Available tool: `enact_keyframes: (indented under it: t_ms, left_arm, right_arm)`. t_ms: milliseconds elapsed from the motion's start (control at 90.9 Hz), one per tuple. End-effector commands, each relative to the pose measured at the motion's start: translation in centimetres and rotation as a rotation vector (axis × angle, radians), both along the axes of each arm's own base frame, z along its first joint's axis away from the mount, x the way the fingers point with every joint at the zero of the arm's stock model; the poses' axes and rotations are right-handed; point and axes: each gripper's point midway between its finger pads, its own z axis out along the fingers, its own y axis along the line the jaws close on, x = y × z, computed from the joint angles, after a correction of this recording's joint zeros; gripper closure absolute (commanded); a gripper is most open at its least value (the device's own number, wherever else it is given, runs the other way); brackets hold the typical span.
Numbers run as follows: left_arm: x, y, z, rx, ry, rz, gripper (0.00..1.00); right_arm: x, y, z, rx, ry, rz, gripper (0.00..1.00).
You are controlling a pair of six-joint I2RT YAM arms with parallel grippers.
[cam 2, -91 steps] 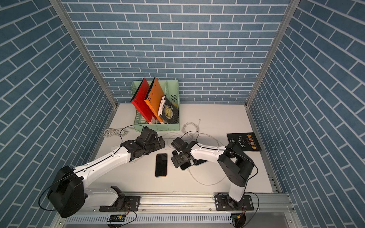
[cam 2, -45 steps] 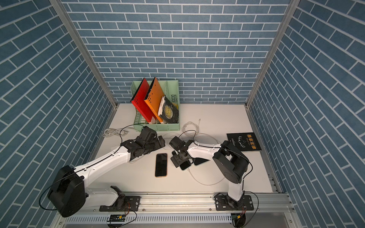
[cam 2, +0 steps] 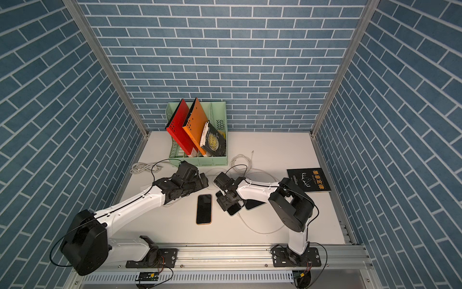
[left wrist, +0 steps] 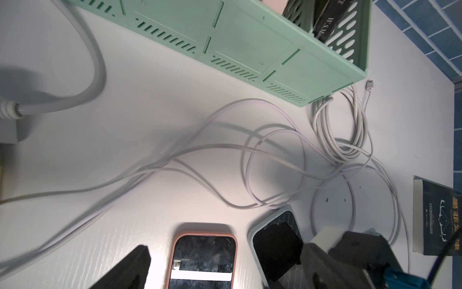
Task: Unplug the charging cable from the phone
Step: Pick up the phone at the center of the board.
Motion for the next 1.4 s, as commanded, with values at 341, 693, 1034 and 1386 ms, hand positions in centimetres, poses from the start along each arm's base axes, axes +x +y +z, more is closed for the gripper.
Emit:
enact_keyframes:
  t_ms: [341, 693, 1034, 1386]
  left_arm:
    - [0.7, 0.0, 2.1, -0.015, -0.052, -0.003, 0.01]
    - [2.3, -3.1, 6.0, -0.117, -0.158, -0.113, 0.08]
    - [2.1, -10.1, 10.6, -0.291, -0.318, -0.339, 0.22]
    - [0.4, -17.5, 11.8, -0.414, -0.382, -0.562, 0.33]
  right_arm:
    - [2.9, -1.0, 7.0, 0.161, -0.072, -0.107, 0.68]
    - [10.5, -4.5, 15.7, 0.334, -0.225, -0.302, 0.69]
    - [16.3, -8.4, 22.3, 0.471, -0.364, -0.51, 0.69]
    - [17.0, -9.8, 25.1, 0.595, -0.4, -0.602, 0.71]
